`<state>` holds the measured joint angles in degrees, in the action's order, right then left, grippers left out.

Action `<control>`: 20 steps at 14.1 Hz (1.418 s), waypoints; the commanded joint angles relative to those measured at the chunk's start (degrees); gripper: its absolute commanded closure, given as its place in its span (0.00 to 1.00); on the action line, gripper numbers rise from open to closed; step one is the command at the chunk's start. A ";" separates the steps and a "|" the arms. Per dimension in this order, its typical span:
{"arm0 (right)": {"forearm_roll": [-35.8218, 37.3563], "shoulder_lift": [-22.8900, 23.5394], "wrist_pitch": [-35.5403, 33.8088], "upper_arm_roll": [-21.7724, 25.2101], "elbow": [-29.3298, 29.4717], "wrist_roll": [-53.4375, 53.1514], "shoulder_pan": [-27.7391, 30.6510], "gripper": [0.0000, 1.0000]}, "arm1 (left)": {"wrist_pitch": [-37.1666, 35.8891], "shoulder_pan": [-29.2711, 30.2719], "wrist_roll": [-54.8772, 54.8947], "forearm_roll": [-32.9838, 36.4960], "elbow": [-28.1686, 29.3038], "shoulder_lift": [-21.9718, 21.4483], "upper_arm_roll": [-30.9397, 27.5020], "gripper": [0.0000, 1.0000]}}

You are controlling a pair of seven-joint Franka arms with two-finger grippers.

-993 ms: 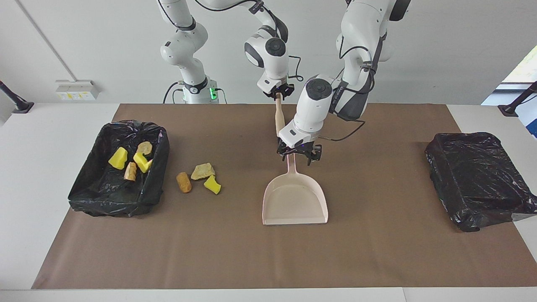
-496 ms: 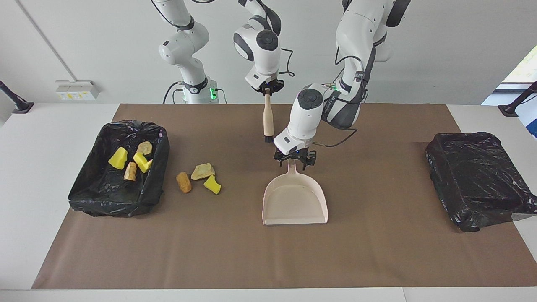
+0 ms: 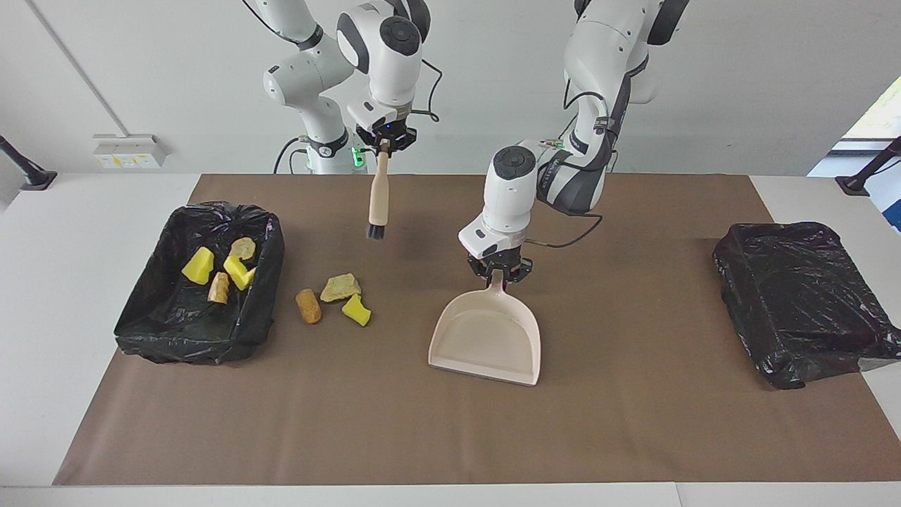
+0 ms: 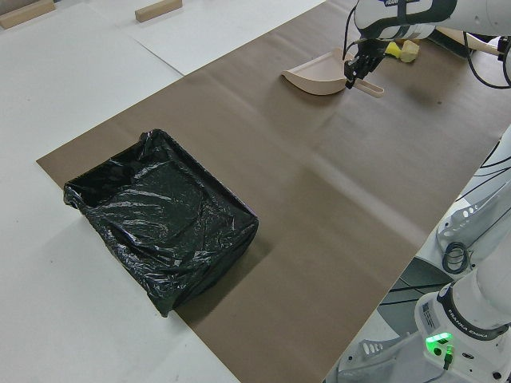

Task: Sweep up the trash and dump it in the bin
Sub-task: 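Grasp the dustpan handle with the left gripper while the right gripper takes the brush, then sweep the sponge and bread pieces toward the dustpan with the right gripper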

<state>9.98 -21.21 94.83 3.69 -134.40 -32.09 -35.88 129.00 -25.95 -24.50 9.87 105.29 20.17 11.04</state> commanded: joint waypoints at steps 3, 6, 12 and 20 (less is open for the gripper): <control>13.38 7.23 7.98 -0.35 0.10 13.16 11.95 1.00 | -4.98 2.56 15.21 5.95 0.09 -2.68 -0.32 1.00; 17.51 12.22 13.27 -0.43 0.19 18.64 18.12 1.00 | -9.36 3.54 27.99 5.77 -0.96 -3.65 -0.58 1.00; 17.19 19.36 17.40 -0.61 3.62 22.50 22.07 1.00 | -12.62 5.74 54.37 4.98 -1.23 -3.65 -0.24 1.00; -10.40 22.17 9.26 -1.22 10.97 27.25 16.46 1.00 | -15.02 2.67 58.78 1.64 4.02 -6.89 0.65 1.00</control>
<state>3.40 -1.99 107.64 2.51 -128.55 -6.13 -19.40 113.77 -22.08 33.17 12.38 105.02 16.51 12.14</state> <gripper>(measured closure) 0.740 0.670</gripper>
